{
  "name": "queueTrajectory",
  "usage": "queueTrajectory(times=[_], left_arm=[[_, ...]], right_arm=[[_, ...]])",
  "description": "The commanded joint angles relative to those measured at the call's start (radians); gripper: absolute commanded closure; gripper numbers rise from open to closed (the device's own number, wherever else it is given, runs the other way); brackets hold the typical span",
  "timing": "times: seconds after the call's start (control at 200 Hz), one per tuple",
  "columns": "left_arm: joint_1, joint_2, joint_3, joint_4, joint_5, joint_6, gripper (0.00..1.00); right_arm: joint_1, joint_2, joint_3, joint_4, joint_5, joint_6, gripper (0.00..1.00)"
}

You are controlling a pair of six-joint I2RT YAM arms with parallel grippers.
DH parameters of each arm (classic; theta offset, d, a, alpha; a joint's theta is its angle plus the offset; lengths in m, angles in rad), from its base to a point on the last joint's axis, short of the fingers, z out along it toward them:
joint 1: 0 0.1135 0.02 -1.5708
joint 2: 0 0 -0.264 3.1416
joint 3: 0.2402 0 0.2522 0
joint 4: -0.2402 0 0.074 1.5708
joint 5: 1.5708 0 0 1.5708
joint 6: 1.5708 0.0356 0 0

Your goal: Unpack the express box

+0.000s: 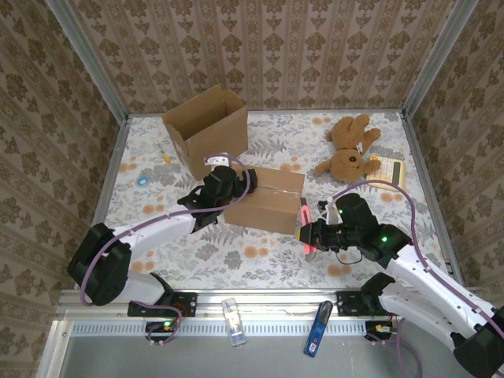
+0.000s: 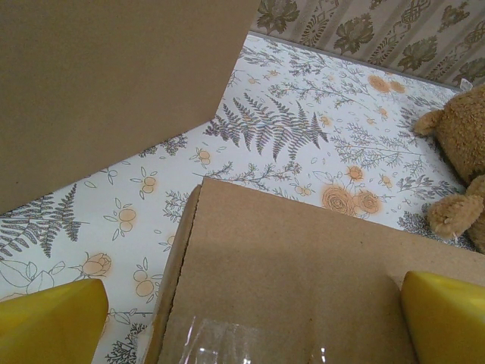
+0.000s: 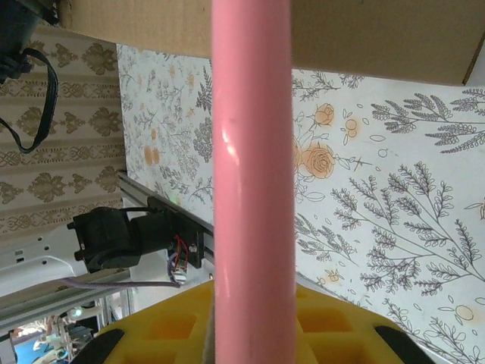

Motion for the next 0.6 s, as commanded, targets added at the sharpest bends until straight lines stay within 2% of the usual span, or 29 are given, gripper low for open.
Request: queueTrajectory(times=[0.0,0.595], left_arm=[[0.002,0.094,-0.078,-0.234,0.014,-0.010,0.02],[0.002,0.106,-0.071,-0.227,0.020,-0.007,0.02]], right_arm=[[0.037,-0.010,-0.023,-0.010,-0.065,0.008,1.00],[0.089,-0.078,-0.049,0.003,-0.038,0.065,1.00]])
